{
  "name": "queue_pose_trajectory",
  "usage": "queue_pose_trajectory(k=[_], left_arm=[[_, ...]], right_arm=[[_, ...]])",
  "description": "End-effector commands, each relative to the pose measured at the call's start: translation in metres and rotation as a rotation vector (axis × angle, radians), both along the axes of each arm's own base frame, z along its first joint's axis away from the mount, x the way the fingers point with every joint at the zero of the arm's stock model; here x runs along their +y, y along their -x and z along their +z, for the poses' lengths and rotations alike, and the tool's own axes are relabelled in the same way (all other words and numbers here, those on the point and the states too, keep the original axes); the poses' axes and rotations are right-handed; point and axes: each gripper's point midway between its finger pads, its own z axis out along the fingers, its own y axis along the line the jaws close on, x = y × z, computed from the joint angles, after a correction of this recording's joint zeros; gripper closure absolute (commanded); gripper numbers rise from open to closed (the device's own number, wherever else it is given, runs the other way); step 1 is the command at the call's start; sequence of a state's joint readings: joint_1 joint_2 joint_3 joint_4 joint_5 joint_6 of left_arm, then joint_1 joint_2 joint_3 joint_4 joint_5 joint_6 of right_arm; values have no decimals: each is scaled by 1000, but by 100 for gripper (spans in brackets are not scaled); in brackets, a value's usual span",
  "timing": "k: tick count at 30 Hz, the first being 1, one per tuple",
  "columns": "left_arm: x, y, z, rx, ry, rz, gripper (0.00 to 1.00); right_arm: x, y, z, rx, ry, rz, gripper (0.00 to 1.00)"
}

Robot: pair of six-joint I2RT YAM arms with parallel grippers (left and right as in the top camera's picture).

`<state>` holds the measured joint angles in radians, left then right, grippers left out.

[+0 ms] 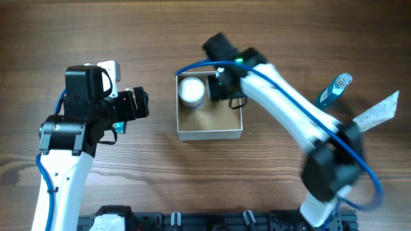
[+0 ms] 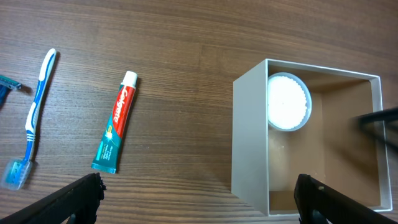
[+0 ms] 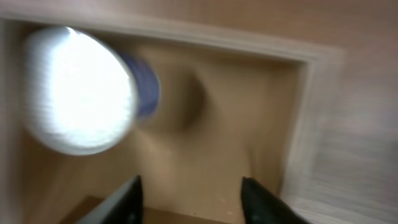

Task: Pack container
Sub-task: 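Move the right gripper to the blue mouthwash bottle and grasp it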

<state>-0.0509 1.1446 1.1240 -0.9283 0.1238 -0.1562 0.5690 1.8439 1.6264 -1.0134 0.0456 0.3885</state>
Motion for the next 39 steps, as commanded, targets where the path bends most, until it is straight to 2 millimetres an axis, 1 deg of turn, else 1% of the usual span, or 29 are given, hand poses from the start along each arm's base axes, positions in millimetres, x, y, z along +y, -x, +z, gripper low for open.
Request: queue_pose_trajectory(k=[1, 2, 3, 4, 6, 7, 9, 12, 15, 18, 20, 22, 23, 24, 27, 29, 32, 34, 37, 39], left_arm=[[0, -2, 4, -9, 0, 12, 0], [0, -2, 4, -9, 0, 12, 0], [0, -2, 4, -9, 0, 12, 0], [0, -2, 4, -9, 0, 12, 0], [0, -2, 4, -9, 0, 12, 0], [0, -2, 4, -9, 0, 12, 0], [0, -2, 4, -9, 0, 12, 0], [0, -2, 4, -9, 0, 12, 0], [0, -2, 4, -9, 0, 12, 0], [0, -2, 4, -9, 0, 12, 0], [0, -2, 4, -9, 0, 12, 0], [0, -2, 4, -9, 0, 12, 0], [0, -2, 4, -9, 0, 12, 0], [0, -2, 4, -9, 0, 12, 0], [0, -2, 4, -10, 0, 12, 0], [0, -2, 4, -10, 0, 12, 0], [0, -2, 4, -9, 0, 12, 0], [0, -2, 4, -10, 0, 12, 0], [0, -2, 4, -9, 0, 12, 0], [0, -2, 4, -9, 0, 12, 0]], right_arm=[[-73, -17, 128, -322, -72, -159, 34], [-119, -15, 147, -353, -70, -268, 28], [-148, -12, 151, -352, -55, -338, 24], [-184, -6, 150, -331, -34, -433, 18], [-252, 6, 136, -251, 15, -627, 7], [-274, 10, 127, -213, 30, -689, 6], [-306, 14, 110, -148, 57, -770, 4], [-319, 10, 88, -78, 81, -783, 0], [-329, 4, 49, 41, 99, -805, 0], [-330, 2, 10, 158, 118, -799, 0], [-326, 0, -17, 220, 102, -787, 0], [-322, -6, -36, 249, 81, -774, 0], [-319, -11, -43, 252, 61, -747, 0], [-319, -14, -46, 249, 55, -746, 1], [-316, -20, -47, 234, 36, -717, 4], [-316, -21, -47, 231, 36, -717, 11], [-316, -20, -47, 233, 36, -718, 27], [-316, -20, -47, 234, 37, -717, 32], [-316, -20, -47, 235, 37, -717, 34], [-316, -20, -47, 235, 37, -717, 40]])
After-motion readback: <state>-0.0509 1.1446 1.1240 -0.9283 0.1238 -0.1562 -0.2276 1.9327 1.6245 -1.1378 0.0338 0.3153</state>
